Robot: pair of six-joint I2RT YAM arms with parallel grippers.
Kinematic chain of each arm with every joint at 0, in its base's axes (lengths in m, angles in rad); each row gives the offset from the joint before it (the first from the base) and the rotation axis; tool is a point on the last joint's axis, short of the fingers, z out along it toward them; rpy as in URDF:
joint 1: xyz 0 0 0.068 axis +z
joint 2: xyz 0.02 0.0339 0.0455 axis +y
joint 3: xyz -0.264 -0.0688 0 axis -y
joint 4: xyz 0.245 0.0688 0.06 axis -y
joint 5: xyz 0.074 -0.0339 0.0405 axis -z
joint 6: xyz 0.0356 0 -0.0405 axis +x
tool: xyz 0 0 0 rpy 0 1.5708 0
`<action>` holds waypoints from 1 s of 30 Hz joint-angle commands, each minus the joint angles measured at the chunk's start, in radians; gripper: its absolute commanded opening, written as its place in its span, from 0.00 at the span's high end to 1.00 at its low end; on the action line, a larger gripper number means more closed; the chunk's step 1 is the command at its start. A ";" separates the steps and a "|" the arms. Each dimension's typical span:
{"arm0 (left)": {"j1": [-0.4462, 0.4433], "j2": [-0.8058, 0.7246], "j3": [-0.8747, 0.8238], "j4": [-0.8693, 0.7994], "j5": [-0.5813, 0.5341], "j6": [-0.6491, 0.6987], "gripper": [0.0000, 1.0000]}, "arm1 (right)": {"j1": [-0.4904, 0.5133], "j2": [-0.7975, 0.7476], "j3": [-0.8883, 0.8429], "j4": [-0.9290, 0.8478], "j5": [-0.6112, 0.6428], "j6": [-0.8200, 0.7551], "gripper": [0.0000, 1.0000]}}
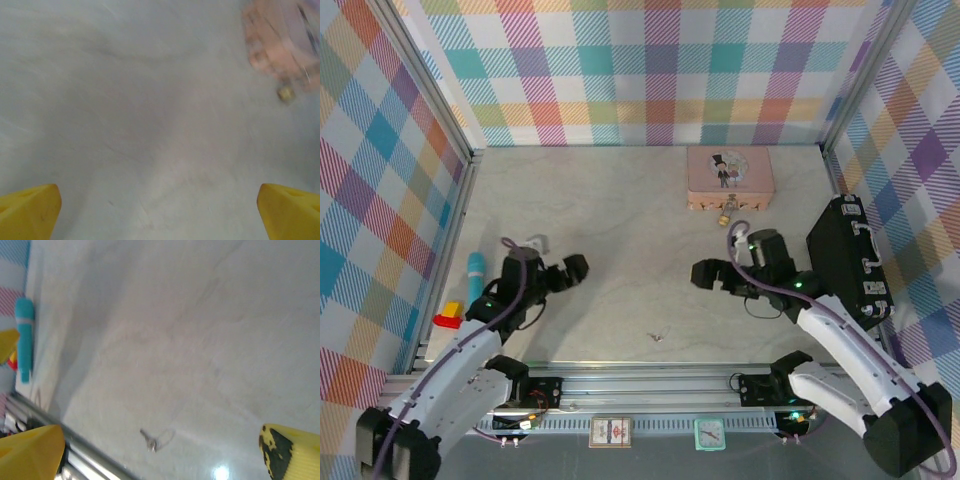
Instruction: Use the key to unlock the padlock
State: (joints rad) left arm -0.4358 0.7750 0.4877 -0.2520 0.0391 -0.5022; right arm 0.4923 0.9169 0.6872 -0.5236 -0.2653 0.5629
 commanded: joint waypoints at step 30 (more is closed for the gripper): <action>-0.182 -0.074 -0.146 0.218 -0.074 0.176 0.00 | 0.562 0.639 0.196 -0.031 0.143 0.224 0.54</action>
State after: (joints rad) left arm -0.6083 0.7208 0.3557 -0.0494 -0.0383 -0.3393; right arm 1.0477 1.5414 0.8520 -0.5026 -0.1642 0.7895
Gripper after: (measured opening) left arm 0.999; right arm 0.461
